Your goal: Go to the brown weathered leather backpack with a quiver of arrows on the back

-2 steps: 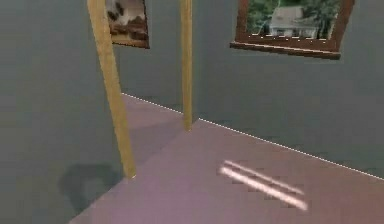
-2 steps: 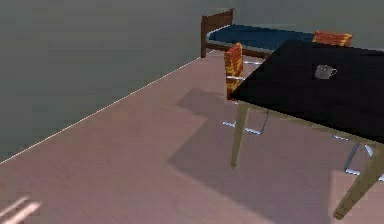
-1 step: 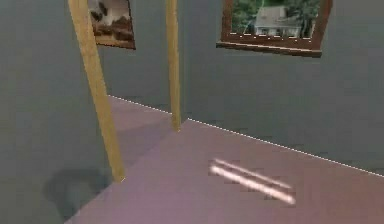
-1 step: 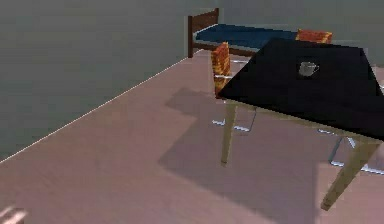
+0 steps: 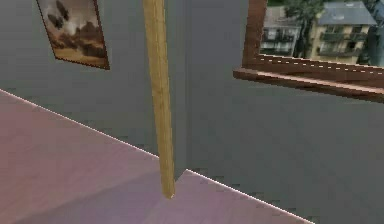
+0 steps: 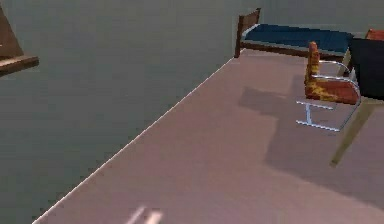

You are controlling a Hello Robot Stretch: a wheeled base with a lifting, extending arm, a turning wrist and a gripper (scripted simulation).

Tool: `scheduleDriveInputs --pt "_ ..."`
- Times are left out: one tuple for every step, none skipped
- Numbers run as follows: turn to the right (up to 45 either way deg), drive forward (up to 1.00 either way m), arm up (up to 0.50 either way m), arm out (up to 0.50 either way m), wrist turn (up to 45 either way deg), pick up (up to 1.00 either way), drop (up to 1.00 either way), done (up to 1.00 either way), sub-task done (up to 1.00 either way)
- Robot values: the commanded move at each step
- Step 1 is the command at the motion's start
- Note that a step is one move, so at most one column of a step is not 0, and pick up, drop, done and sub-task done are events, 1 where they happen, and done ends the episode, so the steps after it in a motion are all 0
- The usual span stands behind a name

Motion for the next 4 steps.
scheduleDriveInputs --pt "0.0 0.2 0.0 0.0 0.0 0.0 0.0 0.0 0.0" --pt "-6.0 0.0 0.0 0.0 0.0 0.0 0.0 0.0 0.0" --pt "-3.0 0.0 0.0 0.0 0.0 0.0 0.0 0.0 0.0" --pt "0.0 0.55 0.0 0.0 0.0 0.0 0.0 0.0 0.0"
